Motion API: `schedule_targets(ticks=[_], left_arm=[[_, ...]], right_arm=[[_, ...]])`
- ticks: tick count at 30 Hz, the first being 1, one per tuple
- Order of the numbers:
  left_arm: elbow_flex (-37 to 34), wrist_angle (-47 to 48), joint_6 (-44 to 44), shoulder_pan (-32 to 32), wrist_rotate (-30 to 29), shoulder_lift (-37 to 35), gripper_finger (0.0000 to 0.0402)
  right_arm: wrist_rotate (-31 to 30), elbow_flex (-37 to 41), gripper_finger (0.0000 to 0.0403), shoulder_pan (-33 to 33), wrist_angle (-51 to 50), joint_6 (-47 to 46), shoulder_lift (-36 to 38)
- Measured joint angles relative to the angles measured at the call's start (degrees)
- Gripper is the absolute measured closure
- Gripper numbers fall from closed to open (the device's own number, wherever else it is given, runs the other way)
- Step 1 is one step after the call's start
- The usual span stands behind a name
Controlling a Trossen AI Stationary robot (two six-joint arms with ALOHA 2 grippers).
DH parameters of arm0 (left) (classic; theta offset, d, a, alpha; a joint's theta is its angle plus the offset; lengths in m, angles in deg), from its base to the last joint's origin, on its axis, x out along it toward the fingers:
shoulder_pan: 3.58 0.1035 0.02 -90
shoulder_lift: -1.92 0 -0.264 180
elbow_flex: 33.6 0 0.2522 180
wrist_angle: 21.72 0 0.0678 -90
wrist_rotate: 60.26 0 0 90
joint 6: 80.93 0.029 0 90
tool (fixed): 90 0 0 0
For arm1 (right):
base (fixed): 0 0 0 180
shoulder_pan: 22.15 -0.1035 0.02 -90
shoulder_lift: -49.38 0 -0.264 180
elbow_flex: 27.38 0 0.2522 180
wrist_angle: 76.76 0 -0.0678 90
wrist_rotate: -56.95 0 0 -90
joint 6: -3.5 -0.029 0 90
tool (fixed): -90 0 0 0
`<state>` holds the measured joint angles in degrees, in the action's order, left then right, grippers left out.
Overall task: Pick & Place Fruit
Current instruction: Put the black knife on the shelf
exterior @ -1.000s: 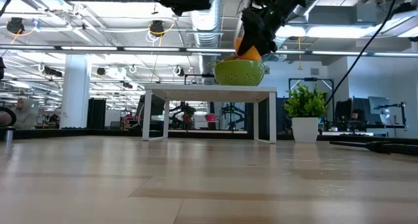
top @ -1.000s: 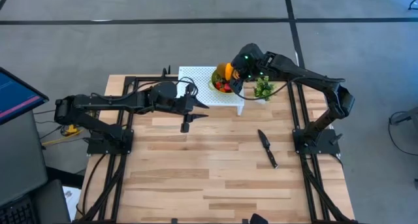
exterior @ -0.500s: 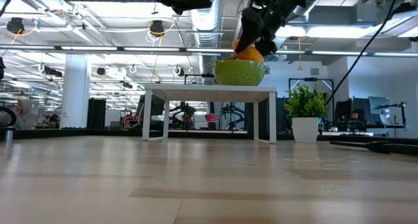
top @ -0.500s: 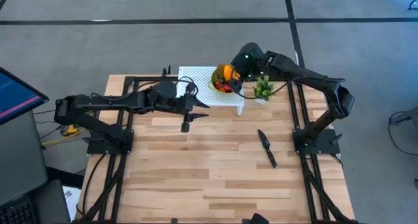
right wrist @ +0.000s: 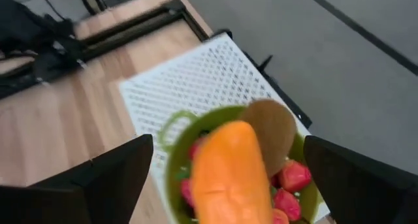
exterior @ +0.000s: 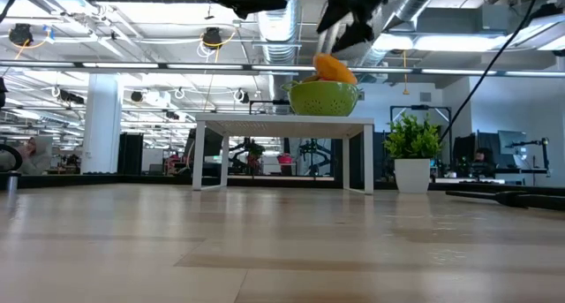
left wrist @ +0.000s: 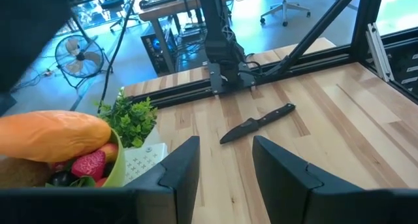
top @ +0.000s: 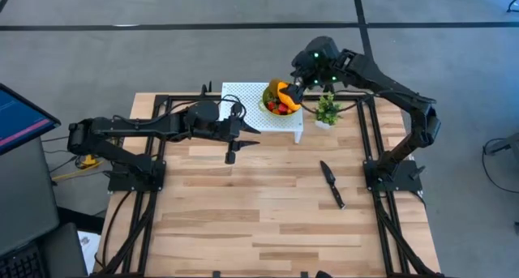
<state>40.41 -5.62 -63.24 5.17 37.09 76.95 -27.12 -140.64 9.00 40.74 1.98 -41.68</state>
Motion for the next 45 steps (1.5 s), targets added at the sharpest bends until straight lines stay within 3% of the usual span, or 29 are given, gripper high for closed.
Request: schedule_targets(ticks=[9,14,17,24,35,45], left_arm=[[0.00,-0.35,0.00,-0.02,-0.02,0.00,0.0266],[0.00,-0.39,0.01,-0.01,0.00,0.00,0.0266],[0.00,-0.46,0.01,-0.02,0.00,0.00,0.0266],[0.00,-0.79,0.01,-0.01,-0.01,0.00,0.0266],[0.00,-1.33,0.02,-0.02,-0.01,0.00,0.0266],[0.00,-4.19,0.00,-0.02,0.00,0.02,0.0266]], right_arm=[[0.02,-9.21,0.0029,-9.64,-7.96,-1.90,0.04],[-0.31,-9.92,0.0048,-18.66,-13.93,-5.93,1.03],[-3.60,-9.40,0.0067,-25.42,-17.34,-7.18,1.36],[-15.89,-3.51,0.0115,-39.83,-19.91,-13.87,3.21],[-25.34,6.27,0.0127,-54.32,-33.60,-38.83,3.86],[-24.24,24.89,0.0127,-63.08,-31.84,-66.48,8.42]])
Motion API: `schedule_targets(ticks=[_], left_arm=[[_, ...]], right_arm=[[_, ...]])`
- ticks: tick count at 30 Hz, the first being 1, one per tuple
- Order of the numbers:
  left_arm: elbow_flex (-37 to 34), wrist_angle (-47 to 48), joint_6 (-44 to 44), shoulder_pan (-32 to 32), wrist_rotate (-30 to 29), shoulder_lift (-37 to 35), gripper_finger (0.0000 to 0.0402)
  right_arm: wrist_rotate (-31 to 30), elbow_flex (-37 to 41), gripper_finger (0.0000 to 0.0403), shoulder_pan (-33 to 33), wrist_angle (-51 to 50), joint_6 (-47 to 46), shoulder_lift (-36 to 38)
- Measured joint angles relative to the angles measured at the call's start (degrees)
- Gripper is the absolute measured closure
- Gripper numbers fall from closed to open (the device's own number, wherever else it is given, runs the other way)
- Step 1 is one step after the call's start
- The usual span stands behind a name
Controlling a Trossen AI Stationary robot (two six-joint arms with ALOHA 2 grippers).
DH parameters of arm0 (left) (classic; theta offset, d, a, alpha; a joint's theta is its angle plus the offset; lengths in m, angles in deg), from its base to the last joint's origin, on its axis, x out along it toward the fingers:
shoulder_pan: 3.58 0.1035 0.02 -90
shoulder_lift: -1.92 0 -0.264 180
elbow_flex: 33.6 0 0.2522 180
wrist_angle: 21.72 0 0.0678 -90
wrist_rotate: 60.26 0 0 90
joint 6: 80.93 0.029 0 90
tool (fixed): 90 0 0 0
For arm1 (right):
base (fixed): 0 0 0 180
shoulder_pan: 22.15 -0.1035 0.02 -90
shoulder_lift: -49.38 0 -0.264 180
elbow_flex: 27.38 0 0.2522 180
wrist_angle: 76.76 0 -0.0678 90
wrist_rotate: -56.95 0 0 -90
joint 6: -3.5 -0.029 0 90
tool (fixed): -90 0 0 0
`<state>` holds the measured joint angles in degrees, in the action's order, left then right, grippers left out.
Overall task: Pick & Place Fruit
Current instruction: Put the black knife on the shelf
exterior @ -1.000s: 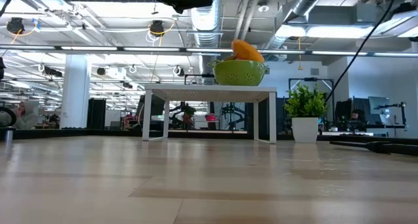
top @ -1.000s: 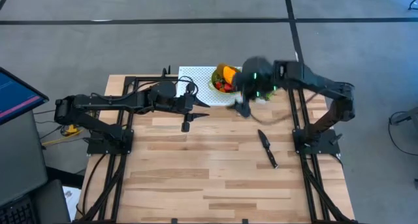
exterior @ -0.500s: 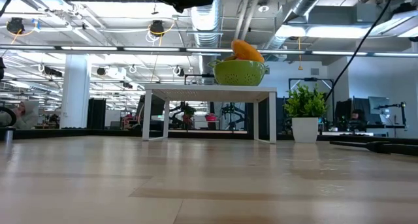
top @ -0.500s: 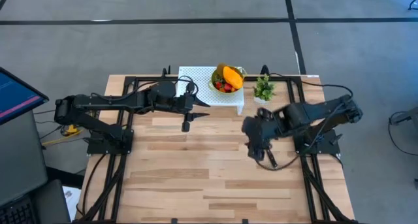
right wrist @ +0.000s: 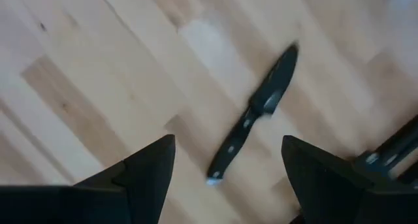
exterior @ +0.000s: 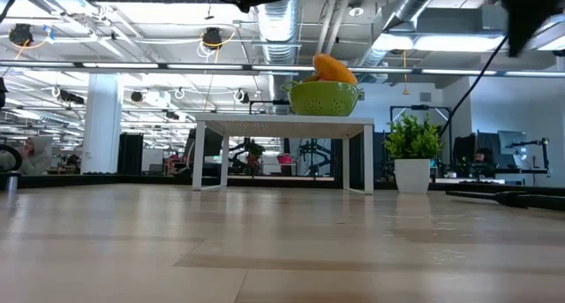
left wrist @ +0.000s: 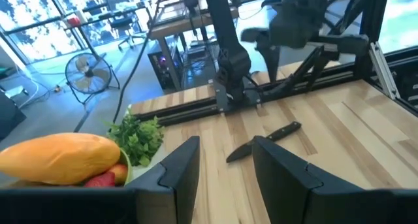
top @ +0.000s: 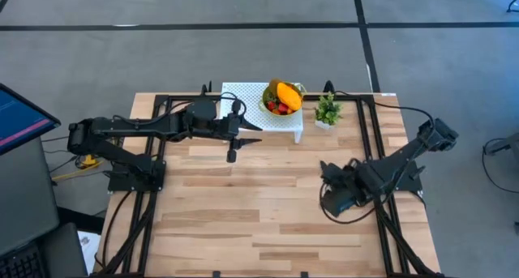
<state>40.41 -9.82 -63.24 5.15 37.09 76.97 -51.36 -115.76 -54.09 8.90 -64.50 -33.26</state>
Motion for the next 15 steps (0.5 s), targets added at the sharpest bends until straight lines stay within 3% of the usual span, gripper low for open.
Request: schedule_targets(ticks=[8,15], left_arm=[[0.00,-0.81,0.00,0.00,0.00,0.00,0.0266],[0.00,-2.12,0.00,0.01,0.00,0.00,0.0266]], right_arm=[[4.86,11.54,0.0127,-2.93,4.21,-16.26,1.83],[9.14,19.89,0.0127,-1.49,12.73,-20.40,1.81]])
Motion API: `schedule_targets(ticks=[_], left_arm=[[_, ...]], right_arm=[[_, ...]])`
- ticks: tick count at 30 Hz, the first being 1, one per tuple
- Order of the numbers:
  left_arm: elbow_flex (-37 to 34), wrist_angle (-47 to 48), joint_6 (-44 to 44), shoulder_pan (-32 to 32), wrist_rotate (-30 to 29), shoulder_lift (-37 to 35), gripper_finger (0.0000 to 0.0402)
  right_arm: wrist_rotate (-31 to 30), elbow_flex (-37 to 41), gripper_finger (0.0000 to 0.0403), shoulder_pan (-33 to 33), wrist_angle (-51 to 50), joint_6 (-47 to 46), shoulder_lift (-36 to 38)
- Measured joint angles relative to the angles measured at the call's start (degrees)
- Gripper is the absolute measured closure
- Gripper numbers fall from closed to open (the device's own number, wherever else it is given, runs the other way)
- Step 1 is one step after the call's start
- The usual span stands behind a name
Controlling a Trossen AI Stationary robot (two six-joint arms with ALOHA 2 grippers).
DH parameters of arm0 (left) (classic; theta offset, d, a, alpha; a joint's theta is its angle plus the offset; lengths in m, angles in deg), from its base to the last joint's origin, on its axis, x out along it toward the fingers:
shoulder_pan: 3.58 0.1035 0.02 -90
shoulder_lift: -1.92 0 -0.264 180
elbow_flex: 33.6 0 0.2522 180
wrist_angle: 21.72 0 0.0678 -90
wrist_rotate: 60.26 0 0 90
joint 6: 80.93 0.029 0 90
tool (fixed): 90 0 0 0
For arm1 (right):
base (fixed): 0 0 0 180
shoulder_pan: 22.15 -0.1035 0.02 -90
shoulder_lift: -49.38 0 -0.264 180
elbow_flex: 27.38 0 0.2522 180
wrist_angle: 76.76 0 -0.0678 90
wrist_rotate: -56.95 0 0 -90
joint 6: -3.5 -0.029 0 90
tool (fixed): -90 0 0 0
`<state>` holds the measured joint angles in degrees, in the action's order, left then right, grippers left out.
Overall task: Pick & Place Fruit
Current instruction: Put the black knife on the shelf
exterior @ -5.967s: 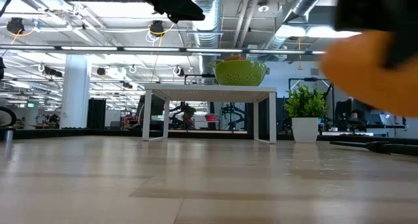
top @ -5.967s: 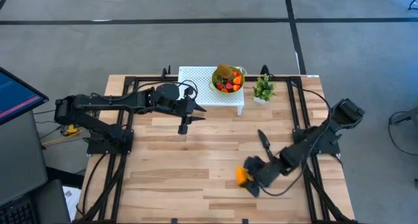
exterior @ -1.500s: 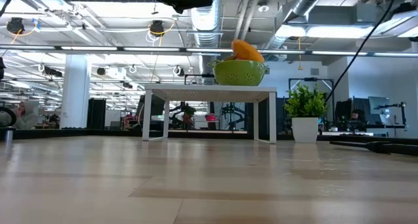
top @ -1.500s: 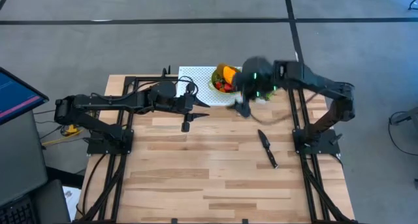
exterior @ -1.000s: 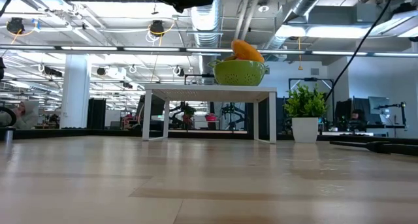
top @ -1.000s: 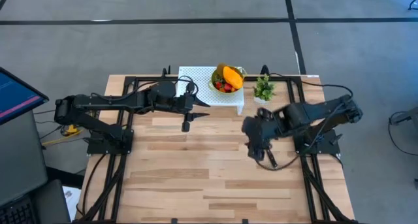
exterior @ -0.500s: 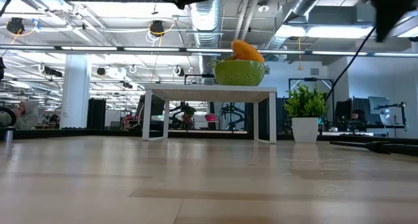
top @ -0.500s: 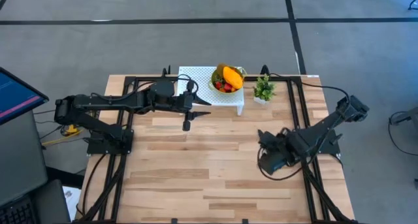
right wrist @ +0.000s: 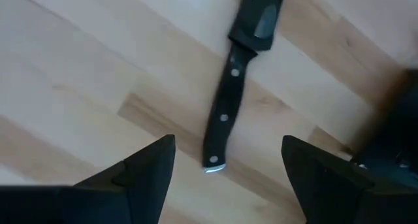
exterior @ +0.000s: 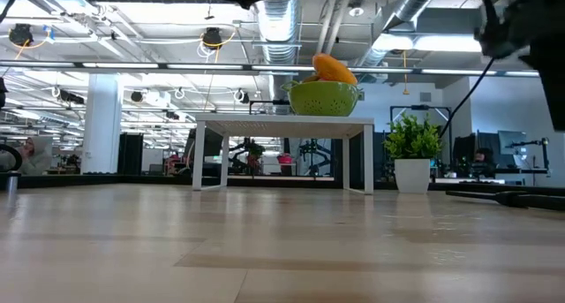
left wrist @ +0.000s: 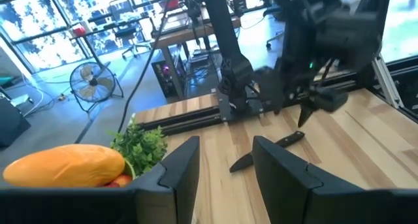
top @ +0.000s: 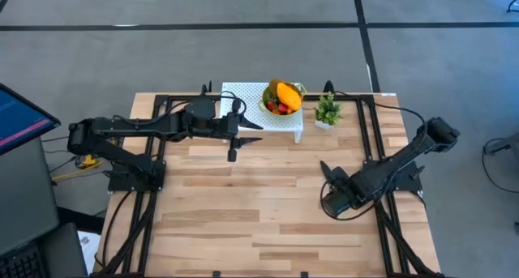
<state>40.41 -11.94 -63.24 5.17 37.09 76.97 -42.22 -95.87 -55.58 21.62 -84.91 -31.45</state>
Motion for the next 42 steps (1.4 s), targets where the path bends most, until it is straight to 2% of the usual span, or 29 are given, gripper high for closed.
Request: schedule_targets(ticks=[11,16,30,33,35,42], left_arm=[[0.00,-1.79,0.00,-0.01,0.00,0.00,0.0266],[0.00,-2.56,0.00,-0.01,0.00,0.00,0.0266],[0.00,-3.52,0.00,-0.01,0.00,0.00,0.0266],[0.00,-3.92,0.00,-0.01,0.00,0.00,0.0266],[0.00,-3.94,0.00,-0.01,0.00,0.00,0.0266],[0.00,-4.05,-0.13,-0.01,0.00,0.00,0.0266]], right_arm=[[2.92,13.19,0.0127,3.17,17.32,1.38,0.00],[2.92,18.05,0.0127,3.73,20.94,0.23,0.00],[1.75,19.75,0.0130,4.02,26.35,-1.19,0.00],[1.70,19.73,0.0152,4.02,26.52,-1.19,0.00],[1.70,19.73,0.0181,4.02,26.55,-1.19,0.00],[1.61,19.60,0.0319,4.02,27.12,-1.19,-0.02]])
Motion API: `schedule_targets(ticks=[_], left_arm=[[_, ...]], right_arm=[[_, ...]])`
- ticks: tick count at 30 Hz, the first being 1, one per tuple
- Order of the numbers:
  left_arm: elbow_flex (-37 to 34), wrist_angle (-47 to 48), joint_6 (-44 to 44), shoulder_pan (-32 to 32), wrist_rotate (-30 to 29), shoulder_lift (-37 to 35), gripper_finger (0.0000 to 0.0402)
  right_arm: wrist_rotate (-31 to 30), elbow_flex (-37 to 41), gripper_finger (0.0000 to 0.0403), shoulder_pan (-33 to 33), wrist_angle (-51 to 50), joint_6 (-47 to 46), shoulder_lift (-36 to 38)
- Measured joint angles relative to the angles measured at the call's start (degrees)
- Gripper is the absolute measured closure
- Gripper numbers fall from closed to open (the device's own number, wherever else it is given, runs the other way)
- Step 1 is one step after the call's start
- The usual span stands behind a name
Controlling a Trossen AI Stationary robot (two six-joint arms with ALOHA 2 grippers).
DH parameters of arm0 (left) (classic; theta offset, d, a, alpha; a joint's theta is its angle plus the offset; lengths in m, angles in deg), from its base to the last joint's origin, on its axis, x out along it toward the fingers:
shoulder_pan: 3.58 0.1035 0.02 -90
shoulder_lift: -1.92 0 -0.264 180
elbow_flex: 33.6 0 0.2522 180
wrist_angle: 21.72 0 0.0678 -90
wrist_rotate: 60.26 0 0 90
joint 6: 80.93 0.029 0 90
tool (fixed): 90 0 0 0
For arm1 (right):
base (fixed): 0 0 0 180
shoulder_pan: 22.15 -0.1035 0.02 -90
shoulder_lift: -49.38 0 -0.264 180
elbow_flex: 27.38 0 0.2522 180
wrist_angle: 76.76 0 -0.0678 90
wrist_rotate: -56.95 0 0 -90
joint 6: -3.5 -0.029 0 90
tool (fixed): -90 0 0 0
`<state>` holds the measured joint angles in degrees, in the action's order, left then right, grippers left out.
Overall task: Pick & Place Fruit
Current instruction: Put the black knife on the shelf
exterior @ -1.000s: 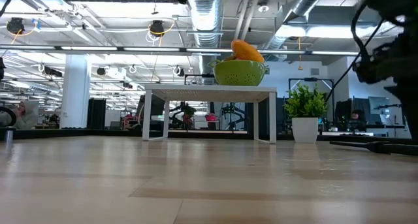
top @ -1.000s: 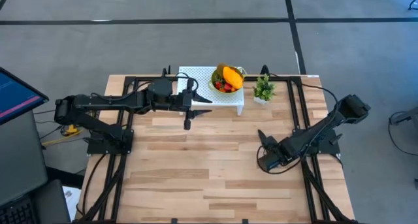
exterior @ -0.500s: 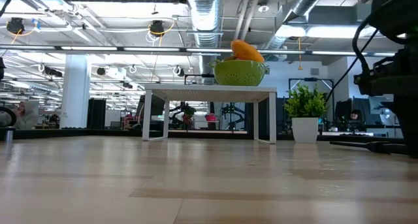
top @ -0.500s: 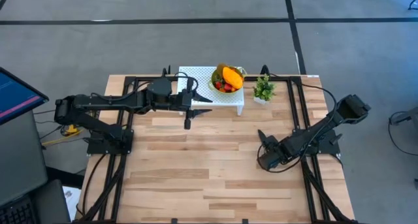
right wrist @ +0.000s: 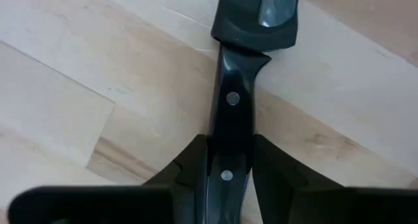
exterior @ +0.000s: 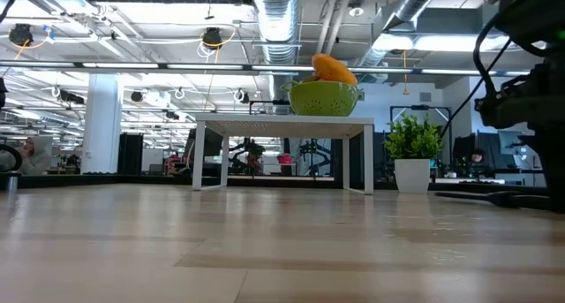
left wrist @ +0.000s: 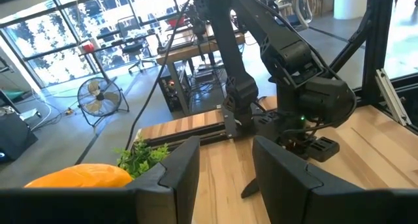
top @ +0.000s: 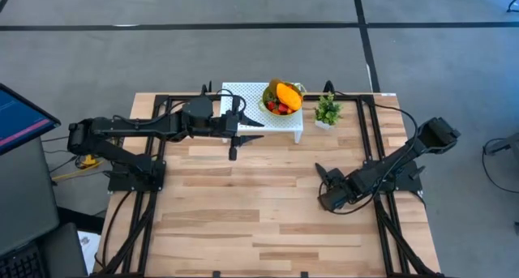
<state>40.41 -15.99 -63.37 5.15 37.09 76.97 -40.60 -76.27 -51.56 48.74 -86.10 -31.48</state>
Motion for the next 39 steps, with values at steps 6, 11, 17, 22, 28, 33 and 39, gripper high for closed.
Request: schedule_targets(ticks=[6,11,17,22,28,33,39], left_arm=[[0.00,-0.01,-0.02,0.00,0.00,0.00,0.0266],[0.00,-0.28,-0.02,0.00,0.00,0.00,0.0266],[0.00,-0.33,-1.54,-0.09,0.01,0.00,0.0266],[0.00,-1.17,-2.21,-0.09,0.02,0.00,0.0266],[0.00,-1.64,-2.48,-0.09,0.02,0.00,0.0266],[0.00,-0.67,-5.89,-0.44,0.04,-0.02,0.0266],[-0.02,6.77,-8.72,-0.13,0.04,-0.02,0.0266]], right_arm=[[0.02,-0.05,0.0321,0.00,0.72,0.02,0.00],[0.04,-0.03,0.0321,0.00,1.05,0.17,0.00],[0.04,0.00,0.0312,-0.15,1.13,0.19,-0.02],[0.09,0.02,0.0312,-0.13,1.47,1.68,-0.02],[0.09,0.05,0.0311,-0.13,1.98,2.67,-0.02],[-1.38,0.20,0.0311,-0.47,5.91,6.38,-0.04],[-16.59,0.13,0.0311,-2.67,24.11,15.57,-0.17]])
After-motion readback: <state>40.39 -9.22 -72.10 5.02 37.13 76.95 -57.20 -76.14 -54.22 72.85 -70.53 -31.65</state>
